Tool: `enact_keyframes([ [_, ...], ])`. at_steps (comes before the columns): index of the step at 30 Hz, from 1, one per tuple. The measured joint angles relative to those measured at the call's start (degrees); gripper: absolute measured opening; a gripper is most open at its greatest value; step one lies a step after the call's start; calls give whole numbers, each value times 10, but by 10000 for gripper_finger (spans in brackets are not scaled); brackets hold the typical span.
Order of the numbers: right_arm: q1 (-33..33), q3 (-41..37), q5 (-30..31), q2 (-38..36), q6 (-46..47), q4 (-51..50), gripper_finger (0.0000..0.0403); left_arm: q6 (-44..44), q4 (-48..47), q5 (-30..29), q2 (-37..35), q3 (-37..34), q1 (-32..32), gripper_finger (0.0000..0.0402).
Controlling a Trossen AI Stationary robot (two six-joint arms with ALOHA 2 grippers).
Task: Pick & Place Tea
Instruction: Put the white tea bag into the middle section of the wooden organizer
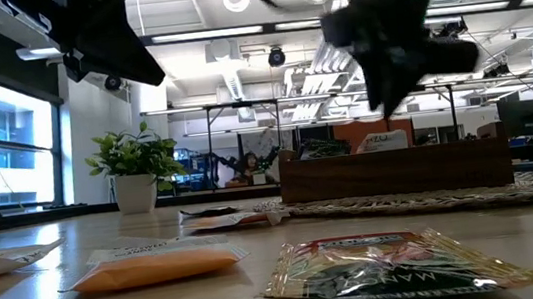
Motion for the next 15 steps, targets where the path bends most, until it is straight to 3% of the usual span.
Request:
enact_keyframes([
  [3,21,0,-20,-21,90,101,120,0,0,3,0,0,0,44],
  [7,50,0,-87,-20,135,286,119,0,0,8,0,0,0,44],
  [10,72,1,-119,-2,120,391,121,0,-7,23,0,0,0,44],
  [15,101,1,-128,60,54,466,124,-53,-67,17,10,0,1,44],
])
